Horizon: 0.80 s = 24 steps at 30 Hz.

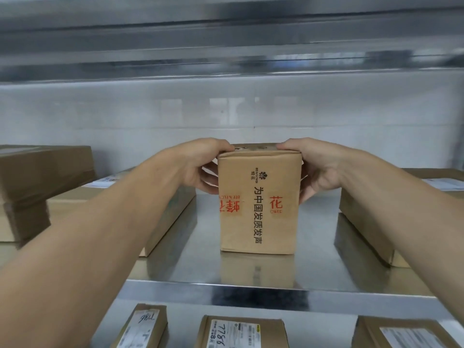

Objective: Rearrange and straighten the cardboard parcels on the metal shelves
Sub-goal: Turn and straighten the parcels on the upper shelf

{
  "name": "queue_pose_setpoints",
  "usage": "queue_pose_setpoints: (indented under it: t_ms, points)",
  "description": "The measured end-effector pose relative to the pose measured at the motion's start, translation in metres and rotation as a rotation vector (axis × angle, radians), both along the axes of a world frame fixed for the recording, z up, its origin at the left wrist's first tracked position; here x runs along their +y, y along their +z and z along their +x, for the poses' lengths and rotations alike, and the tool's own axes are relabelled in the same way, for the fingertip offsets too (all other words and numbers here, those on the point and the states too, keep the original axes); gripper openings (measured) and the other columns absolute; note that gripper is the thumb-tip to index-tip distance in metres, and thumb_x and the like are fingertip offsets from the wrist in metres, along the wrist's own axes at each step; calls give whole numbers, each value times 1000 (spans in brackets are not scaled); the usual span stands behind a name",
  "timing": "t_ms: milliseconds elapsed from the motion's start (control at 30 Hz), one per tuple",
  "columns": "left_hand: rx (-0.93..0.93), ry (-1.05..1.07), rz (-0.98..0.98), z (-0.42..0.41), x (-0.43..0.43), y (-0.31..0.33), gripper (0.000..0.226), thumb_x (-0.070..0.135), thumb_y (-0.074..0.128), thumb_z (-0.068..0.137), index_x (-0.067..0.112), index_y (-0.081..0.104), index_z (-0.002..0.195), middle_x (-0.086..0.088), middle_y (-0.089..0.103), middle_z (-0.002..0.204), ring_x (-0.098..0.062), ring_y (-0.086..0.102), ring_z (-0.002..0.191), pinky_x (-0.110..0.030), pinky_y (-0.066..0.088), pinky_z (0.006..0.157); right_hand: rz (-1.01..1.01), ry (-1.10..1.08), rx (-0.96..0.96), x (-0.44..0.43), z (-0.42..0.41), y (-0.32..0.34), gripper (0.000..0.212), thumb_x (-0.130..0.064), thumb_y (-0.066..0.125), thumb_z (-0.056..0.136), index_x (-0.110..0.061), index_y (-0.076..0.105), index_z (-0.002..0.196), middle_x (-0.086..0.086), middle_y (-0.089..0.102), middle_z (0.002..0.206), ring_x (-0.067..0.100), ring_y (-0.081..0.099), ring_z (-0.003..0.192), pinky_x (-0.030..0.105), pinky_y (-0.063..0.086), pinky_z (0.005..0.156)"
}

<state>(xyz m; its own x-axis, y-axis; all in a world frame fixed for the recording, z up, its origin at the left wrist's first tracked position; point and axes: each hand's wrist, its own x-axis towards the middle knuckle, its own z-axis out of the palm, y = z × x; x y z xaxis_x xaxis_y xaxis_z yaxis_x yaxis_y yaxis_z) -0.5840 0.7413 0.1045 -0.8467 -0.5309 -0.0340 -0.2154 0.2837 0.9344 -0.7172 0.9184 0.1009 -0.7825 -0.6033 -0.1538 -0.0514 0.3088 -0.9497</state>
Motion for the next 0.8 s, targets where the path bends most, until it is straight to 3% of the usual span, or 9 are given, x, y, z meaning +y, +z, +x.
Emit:
queue_pose_setpoints:
  t_ms: [167, 300, 400, 533, 633, 700, 733, 800]
  points:
    - [78, -7, 162, -3, -21, -25, 56, 63, 44, 99, 16, 64, 120, -8, 67, 119, -29, 63, 112, -55, 47, 97, -196, -18, -144, 19, -9, -8, 29, -41, 57, 99, -16, 67, 110, 20, 65, 120, 42, 65, 104, 73, 50, 91]
    - [-142, 102, 106, -3, -30, -66, 66, 60, 45, 100, 12, 45, 145, -18, 50, 145, -39, 51, 129, -53, 45, 97, -335, -52, -227, 37, -11, -15, 24, -37, 57, 100, -17, 68, 108, 17, 67, 113, 37, 66, 102, 67, 53, 83]
    - [-210, 57, 213, -1, -27, -83, 73, 61, 43, 101, 0, 46, 141, -26, 59, 129, -41, 64, 110, -47, 58, 87, -412, -64, -248, 44, -13, -20, 23, -35, 55, 102, -18, 70, 104, 15, 71, 105, 35, 69, 97, 68, 52, 81]
    - [-89, -64, 351, 0, -20, -80, 60, 57, 42, 103, 1, 57, 122, -18, 69, 102, -35, 69, 95, -44, 59, 81, -518, -13, -280, 45, -13, -32, 28, -33, 46, 106, -19, 70, 103, 11, 77, 91, 30, 76, 77, 63, 56, 76]
    - [94, -6, 421, 5, -16, -64, 35, 44, 52, 101, 13, 57, 117, -9, 62, 95, -25, 66, 87, -44, 57, 76, -487, -63, -184, 39, -15, -44, 30, -20, 43, 109, -16, 56, 137, 7, 75, 99, 26, 74, 82, 55, 58, 70]
    - [121, 23, 373, 10, -15, -53, 24, 39, 55, 100, 16, 59, 106, -5, 61, 90, -22, 64, 84, -41, 56, 76, -391, -123, -21, 35, -17, -50, 38, -10, 40, 109, -22, 47, 145, 2, 72, 98, 20, 67, 80, 44, 57, 65]
    - [107, 26, 325, 11, -14, -48, 21, 39, 55, 100, 19, 61, 100, -4, 62, 89, -21, 63, 83, -40, 56, 79, -305, -128, 62, 33, -16, -52, 34, -10, 40, 109, -18, 55, 138, 2, 71, 93, 19, 63, 75, 37, 55, 60]
    - [58, 32, 231, 13, -14, -39, 21, 42, 55, 101, 22, 63, 97, -3, 66, 88, -19, 63, 83, -40, 54, 86, -170, -157, 163, 29, -12, -52, 28, -19, 46, 108, -12, 72, 108, 6, 71, 84, 20, 63, 72, 33, 53, 61]
